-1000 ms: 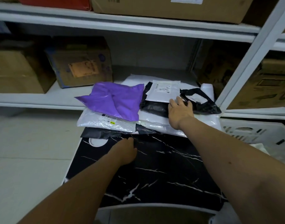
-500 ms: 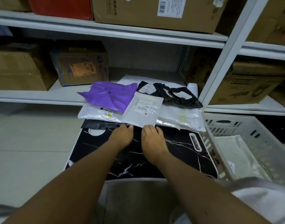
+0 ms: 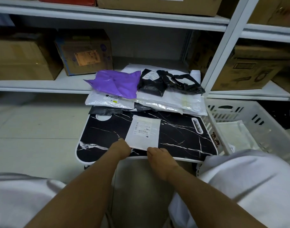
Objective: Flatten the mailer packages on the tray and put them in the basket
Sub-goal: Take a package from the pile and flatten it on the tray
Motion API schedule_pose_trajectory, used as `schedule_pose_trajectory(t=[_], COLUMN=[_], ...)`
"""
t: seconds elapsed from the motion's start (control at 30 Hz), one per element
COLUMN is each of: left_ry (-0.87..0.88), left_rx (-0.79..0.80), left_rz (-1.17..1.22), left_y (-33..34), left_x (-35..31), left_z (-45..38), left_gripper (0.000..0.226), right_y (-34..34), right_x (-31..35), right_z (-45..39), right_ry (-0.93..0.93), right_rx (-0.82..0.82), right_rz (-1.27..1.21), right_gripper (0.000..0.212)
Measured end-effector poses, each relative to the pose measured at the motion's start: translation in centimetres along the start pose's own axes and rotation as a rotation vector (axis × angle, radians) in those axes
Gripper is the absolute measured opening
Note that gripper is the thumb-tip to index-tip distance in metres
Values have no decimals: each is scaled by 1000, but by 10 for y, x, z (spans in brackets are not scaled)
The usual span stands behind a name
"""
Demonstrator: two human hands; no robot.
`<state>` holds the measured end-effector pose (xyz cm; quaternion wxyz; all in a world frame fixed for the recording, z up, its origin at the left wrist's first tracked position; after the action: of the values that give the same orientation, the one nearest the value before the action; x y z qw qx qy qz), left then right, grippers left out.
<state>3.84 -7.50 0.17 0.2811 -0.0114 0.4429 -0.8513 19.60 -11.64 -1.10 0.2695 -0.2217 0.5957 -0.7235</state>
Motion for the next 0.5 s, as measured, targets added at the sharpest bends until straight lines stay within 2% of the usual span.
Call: schedule_pose_trajectory(t=[0.1,0.2,0.27,0.33,0.43,0.5], left_ry=[82,145,214,322,431,447], left_rx=[-53,-183,-310,-411,-442,-412], left_rz=[-67,-158,-240,-378,-537,-581], left_y=[4,6,9,17,37,48], left_x=[-8,-15,-16,-17,-15,-11], left_z=[2,5,4,2,-7,-14], left_gripper=[34,32,40,57,68,67], right_y=[2,-2,-7,-6,9,22], right_x=[-2,-6,-10,-10,-4,-6], right_z=[0,-1,-2,-7,-19,-23], right_ry=[13,125,242,281,235,217], right_rx=[51,54,-44,-149,-128,-135], right_rz=[34,56,-7,-78,-176,-118], right_gripper=[34,33,33,37,59,65])
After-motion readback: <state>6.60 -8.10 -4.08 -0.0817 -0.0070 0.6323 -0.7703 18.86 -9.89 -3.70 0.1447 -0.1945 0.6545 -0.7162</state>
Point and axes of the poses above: each hand's wrist, its own z-axis away from the middle knuckle, its own y-axis out of the palm, x = y × z, the point moved 4 cm from there along -z, towards the middle knuckle, and after that the axes turned 12 degrees about -y, right-handed, at the moved point
